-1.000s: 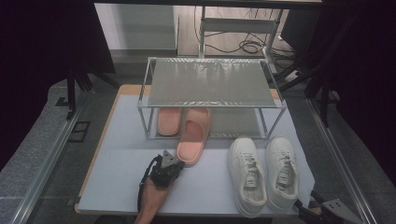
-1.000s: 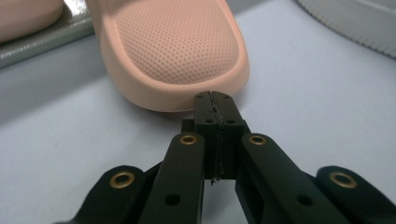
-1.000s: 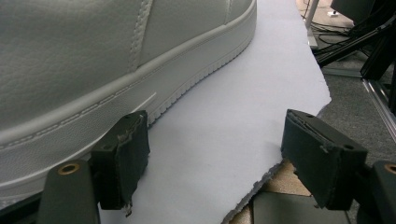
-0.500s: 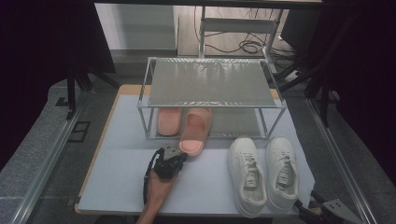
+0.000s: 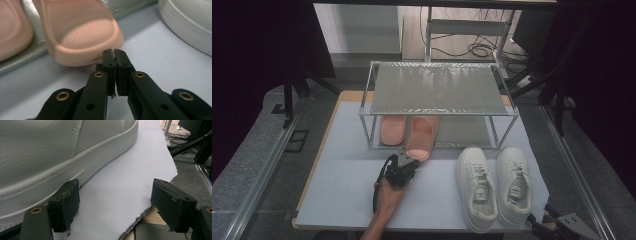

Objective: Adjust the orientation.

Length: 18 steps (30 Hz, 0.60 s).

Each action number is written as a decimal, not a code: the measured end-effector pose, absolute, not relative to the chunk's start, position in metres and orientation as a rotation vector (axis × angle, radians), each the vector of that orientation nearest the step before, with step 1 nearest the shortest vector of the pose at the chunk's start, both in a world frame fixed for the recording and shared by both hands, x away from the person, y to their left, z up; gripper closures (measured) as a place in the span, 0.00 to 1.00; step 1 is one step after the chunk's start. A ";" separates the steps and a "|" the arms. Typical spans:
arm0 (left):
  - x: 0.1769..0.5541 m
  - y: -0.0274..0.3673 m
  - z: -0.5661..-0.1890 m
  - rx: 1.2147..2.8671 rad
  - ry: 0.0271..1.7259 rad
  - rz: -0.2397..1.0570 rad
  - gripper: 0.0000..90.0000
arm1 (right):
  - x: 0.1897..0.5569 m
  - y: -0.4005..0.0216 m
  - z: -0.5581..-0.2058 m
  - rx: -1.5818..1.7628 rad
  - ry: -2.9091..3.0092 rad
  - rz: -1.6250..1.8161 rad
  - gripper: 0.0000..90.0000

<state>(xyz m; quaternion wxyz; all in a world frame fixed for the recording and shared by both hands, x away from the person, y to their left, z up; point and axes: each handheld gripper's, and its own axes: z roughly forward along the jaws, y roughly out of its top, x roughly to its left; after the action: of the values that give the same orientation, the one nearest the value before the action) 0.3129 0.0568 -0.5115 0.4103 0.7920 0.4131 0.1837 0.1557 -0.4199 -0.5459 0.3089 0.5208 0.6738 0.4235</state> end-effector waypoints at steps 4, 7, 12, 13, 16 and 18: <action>0.322 0.056 -0.513 1.978 1.058 0.473 0.98 | 0.156 -0.420 -0.546 1.377 1.782 1.119 0.26; 0.330 0.056 -0.514 1.976 1.071 0.470 0.98 | 0.156 -0.420 -0.546 1.375 1.781 1.119 0.26; 0.341 0.054 -0.514 1.976 1.080 0.482 0.98 | 0.156 -0.420 -0.546 1.376 1.781 1.120 0.26; 0.342 0.054 -0.514 1.977 1.085 0.486 0.98 | 0.156 -0.420 -0.546 1.377 1.780 1.122 0.26; 0.349 0.054 -0.516 1.960 1.102 0.476 0.98 | 0.156 -0.420 -0.546 1.375 1.779 1.122 0.26; 0.352 0.055 -0.516 1.955 1.111 0.470 0.98 | 0.155 -0.420 -0.546 1.373 1.780 1.122 0.26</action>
<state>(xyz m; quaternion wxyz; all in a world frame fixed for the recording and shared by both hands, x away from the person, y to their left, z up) 0.3524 0.0552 -0.5161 0.4098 0.7762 0.4412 0.1867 0.1555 -0.4199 -0.5463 0.3094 0.5197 0.6737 0.4247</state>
